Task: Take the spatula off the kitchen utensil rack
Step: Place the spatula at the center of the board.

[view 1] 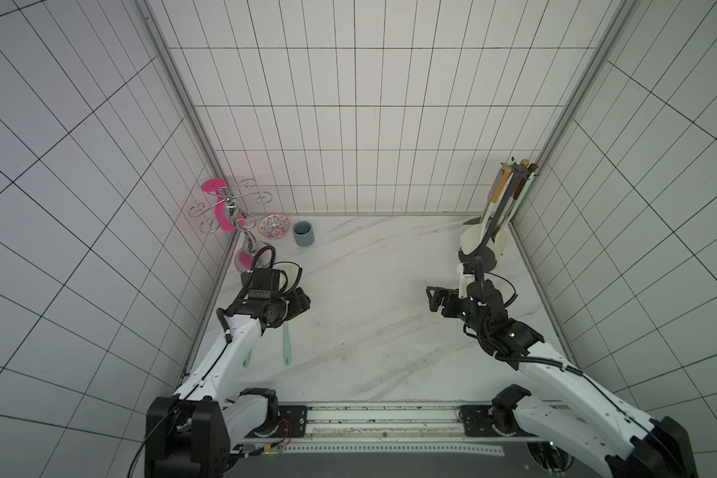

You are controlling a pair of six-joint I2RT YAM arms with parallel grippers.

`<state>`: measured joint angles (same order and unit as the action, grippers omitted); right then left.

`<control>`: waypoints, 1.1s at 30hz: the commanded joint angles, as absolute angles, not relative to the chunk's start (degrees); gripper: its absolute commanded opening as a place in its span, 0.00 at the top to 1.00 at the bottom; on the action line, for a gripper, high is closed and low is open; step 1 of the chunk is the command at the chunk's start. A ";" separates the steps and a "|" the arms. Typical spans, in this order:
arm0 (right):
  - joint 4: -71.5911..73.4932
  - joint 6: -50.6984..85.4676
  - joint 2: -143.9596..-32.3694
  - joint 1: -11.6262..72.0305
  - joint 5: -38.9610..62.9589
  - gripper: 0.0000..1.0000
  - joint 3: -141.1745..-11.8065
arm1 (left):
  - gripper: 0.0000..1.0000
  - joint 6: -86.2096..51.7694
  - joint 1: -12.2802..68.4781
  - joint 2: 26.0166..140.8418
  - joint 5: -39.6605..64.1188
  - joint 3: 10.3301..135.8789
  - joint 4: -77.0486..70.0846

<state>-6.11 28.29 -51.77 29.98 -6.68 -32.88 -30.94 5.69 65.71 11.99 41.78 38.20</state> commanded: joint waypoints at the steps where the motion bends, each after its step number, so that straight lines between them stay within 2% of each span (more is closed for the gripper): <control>1: -4.92 28.86 -52.12 29.17 -6.54 0.01 -30.23 | 0.21 -31.91 8.84 69.93 5.72 41.89 38.09; 15: -4.21 28.93 -53.54 29.00 -6.31 0.01 -30.06 | 0.21 -38.06 9.58 74.87 6.25 33.88 33.90; 27: -4.04 29.00 -53.89 28.90 -6.08 0.01 -29.99 | 0.22 -42.07 9.16 73.45 -2.54 34.57 39.79; 33: -3.96 28.98 -53.93 28.83 -6.06 0.01 -29.97 | 0.23 -41.85 8.67 72.40 -2.73 34.63 39.89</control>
